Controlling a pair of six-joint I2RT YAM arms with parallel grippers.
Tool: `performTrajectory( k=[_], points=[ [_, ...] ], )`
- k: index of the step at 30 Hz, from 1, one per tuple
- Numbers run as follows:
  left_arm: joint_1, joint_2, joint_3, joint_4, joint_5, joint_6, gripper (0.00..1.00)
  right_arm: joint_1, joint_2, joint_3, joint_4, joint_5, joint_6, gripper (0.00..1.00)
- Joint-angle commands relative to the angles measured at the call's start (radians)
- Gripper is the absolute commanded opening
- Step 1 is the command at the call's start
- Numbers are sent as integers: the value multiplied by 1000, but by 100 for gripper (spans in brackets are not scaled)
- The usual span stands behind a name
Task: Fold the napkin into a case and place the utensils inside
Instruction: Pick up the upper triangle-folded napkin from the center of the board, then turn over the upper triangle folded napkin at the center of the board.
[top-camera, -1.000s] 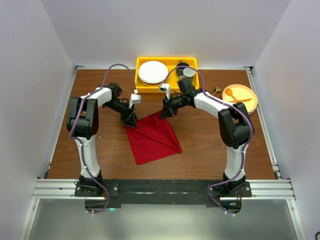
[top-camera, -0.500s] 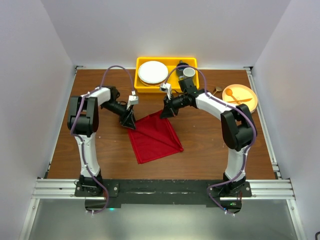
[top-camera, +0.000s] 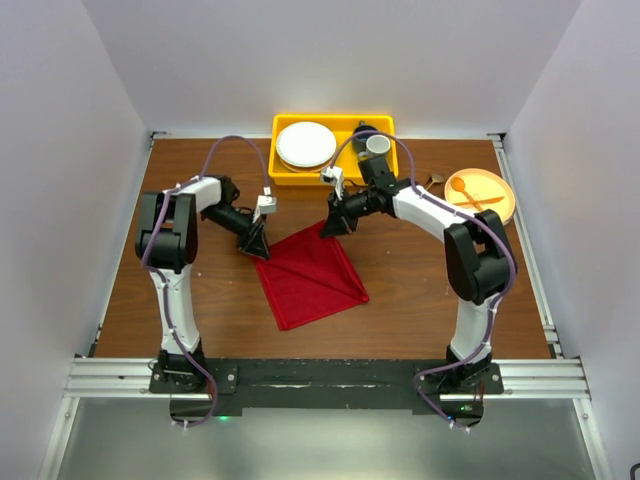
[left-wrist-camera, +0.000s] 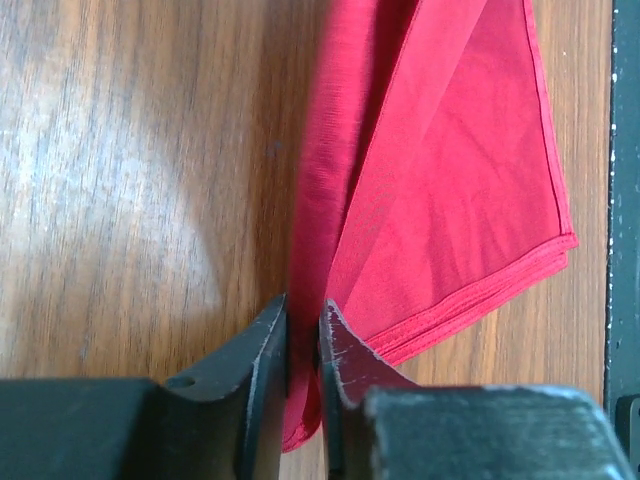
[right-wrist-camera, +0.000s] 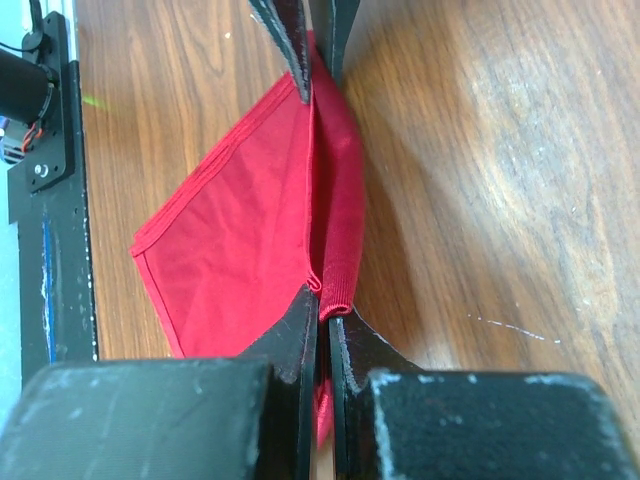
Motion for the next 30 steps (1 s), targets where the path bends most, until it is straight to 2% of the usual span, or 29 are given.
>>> performTrajectory(
  k=[1,5,14,16,21,22,24,27,28,30],
  points=[
    [18,6,-13,-37,-11,54,19,3,-87,-2,13,-26,-18,0],
    [18,-31,-13,-20,1,16,0,3,-98,3,22,-11,-1,0],
    [26,-227,57,147,-26,-202,0,-11,-185,67,10,121,-117,0],
    [26,-259,71,220,-78,-333,0,-20,-198,87,27,162,-148,0],
    [24,-408,45,521,-230,-500,0,-45,-273,32,309,290,-179,0],
    [24,-451,36,614,-261,-512,0,-45,-274,27,355,300,-199,0],
    [23,-495,-5,696,-351,-527,0,-48,-276,18,427,317,-274,0],
    [20,-603,-133,930,-445,-496,0,-48,-294,-71,585,333,-415,0],
    [15,-653,-167,961,-462,-483,0,-50,-297,-104,695,333,-441,0],
    [-12,-698,-272,1027,-511,-419,0,-50,-305,-189,765,305,-520,0]
  ],
)
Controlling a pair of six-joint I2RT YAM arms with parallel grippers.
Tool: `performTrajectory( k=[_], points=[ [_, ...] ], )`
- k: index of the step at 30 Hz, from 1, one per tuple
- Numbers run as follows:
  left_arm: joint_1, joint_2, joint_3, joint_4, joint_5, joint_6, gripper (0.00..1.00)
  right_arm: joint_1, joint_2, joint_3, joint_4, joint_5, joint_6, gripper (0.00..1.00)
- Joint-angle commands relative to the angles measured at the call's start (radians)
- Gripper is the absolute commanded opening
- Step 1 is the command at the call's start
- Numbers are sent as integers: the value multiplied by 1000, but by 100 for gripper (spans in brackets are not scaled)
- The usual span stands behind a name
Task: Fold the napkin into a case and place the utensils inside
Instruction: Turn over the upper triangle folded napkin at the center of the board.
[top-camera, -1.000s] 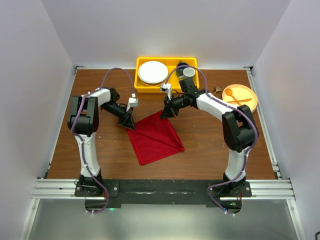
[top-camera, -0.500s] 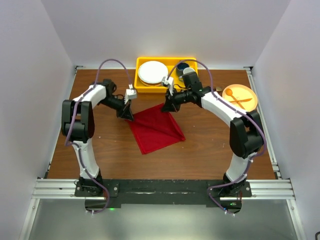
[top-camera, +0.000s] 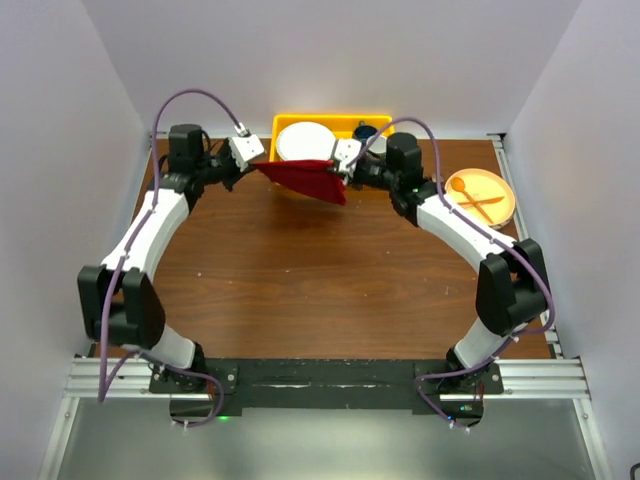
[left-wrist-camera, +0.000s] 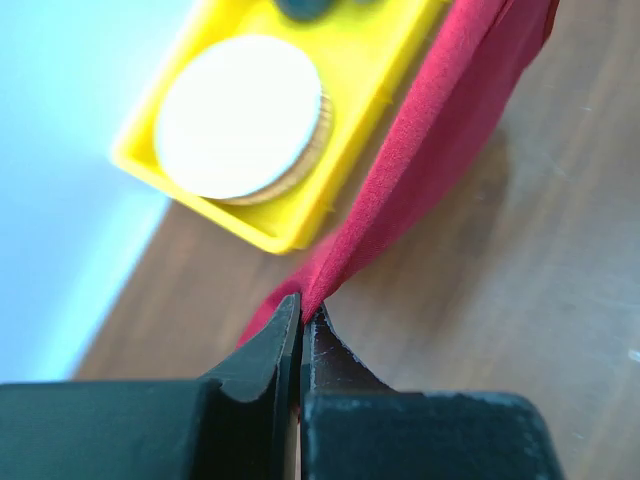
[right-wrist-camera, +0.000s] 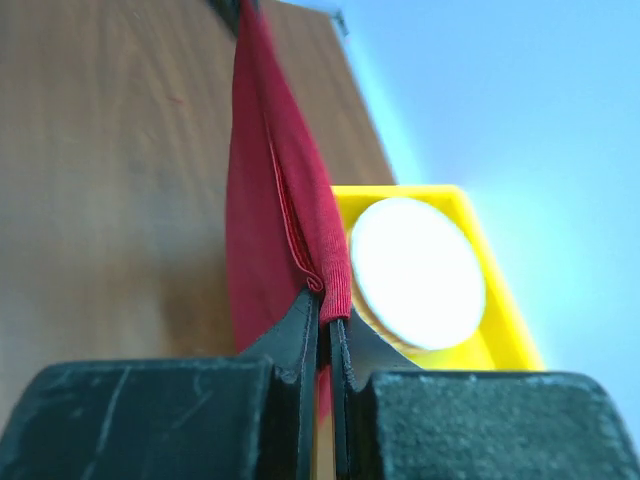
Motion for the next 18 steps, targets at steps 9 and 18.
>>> performTrajectory(
  k=[9,18],
  points=[
    [-124,-258,-616,332,-347,271,0,28,-50,-491,451,-111,-566,0],
    [-139,-359,-747,152,-304,305,0,83,-174,-703,171,-218,-889,0]
  ],
)
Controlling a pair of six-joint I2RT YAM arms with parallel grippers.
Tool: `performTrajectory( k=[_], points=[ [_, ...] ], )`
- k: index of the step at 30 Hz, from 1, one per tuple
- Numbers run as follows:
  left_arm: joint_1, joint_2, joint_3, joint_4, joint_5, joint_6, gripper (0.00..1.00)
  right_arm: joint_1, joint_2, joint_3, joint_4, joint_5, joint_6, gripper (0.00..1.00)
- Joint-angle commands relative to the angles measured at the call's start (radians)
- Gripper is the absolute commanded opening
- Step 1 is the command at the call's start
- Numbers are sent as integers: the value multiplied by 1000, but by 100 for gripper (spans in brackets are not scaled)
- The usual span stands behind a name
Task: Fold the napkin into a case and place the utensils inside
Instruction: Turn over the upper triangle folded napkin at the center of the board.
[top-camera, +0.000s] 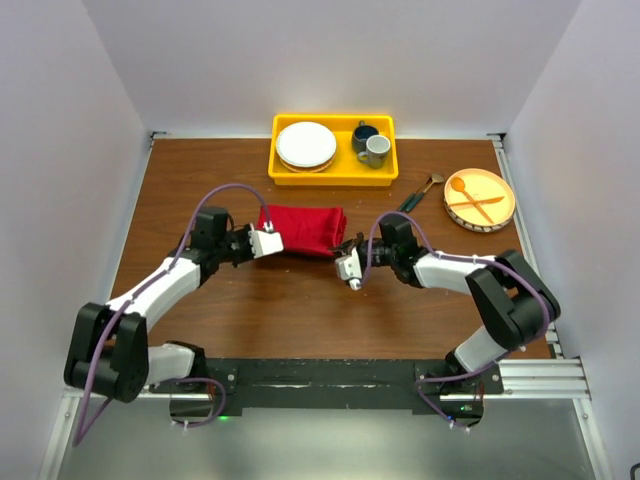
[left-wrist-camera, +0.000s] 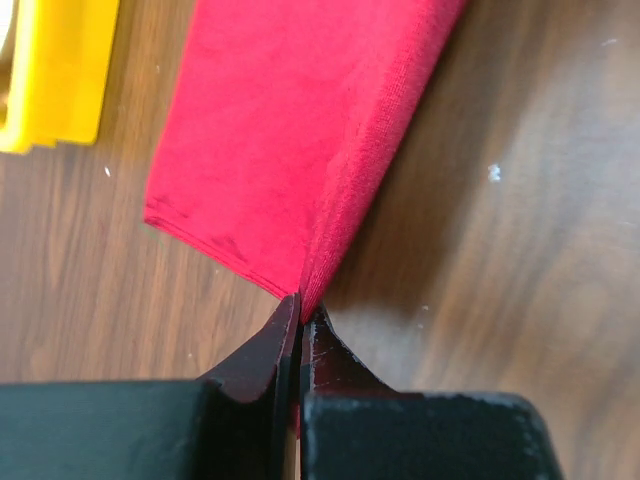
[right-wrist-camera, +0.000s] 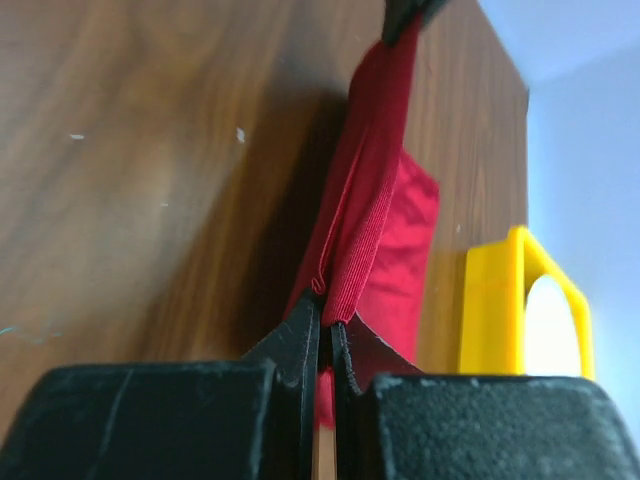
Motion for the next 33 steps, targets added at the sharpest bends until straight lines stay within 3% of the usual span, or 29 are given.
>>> performTrajectory(
  k=[1,18,33],
  points=[
    [9,-64,-41,-89,-68,53,0,-10,-109,-62,-169,-46,-268,0],
    [-82,-36,-109,-245,-45,116,0,88,-70,-63,-516,38,-528,0],
    [-139,-10,-135,-267,-80,125,0,125,-87,-86,-629,87,-614,0]
  ],
)
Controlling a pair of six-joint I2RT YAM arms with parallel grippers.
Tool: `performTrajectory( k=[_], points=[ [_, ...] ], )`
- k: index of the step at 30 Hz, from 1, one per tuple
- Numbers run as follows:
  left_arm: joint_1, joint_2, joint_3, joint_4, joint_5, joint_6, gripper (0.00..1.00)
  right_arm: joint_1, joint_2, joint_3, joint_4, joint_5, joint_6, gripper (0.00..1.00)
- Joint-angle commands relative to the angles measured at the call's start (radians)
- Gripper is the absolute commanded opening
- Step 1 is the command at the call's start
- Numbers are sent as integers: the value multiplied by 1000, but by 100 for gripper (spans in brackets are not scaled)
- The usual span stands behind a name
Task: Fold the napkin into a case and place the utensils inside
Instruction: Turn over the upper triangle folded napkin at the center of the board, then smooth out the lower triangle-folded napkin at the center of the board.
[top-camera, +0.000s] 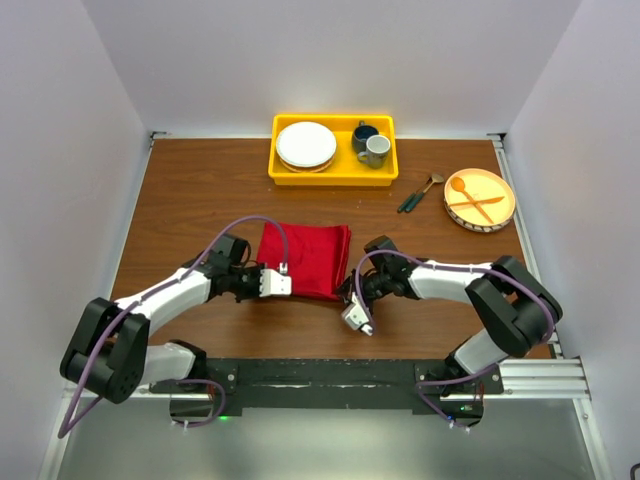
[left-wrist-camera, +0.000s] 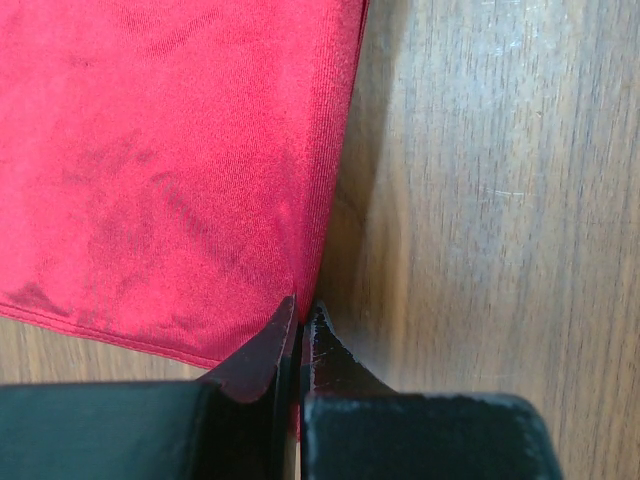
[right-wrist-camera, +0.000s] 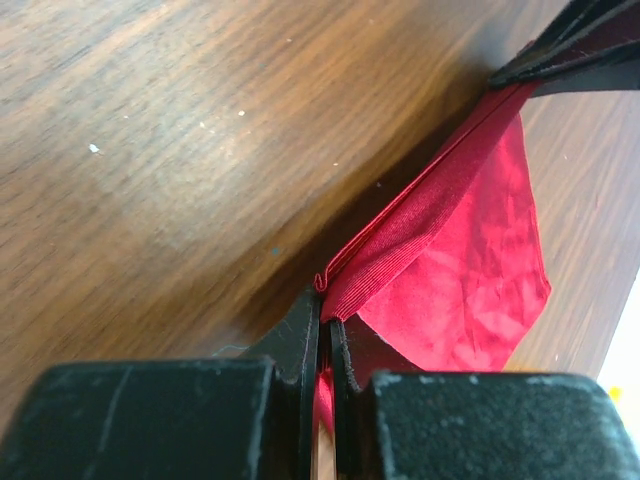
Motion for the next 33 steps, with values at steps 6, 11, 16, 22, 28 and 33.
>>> performTrajectory(
  k=[6,11,16,22,28,33],
  points=[
    [5,-21,-1,-78,-89,26,36,4,-85,-20,-171,65,-7,54],
    [5,-99,56,-202,-6,29,59,3,-222,-31,-216,94,101,71],
    [5,-171,162,-337,74,17,63,1,-371,26,-221,134,489,74],
    [5,-187,240,-52,109,-400,65,-124,-302,219,-139,283,1246,68],
    [-19,32,328,253,7,-947,49,-334,-68,414,-182,292,1815,62],
    [-133,151,334,400,-50,-1009,33,-362,132,518,-191,257,2119,60]
  ],
)
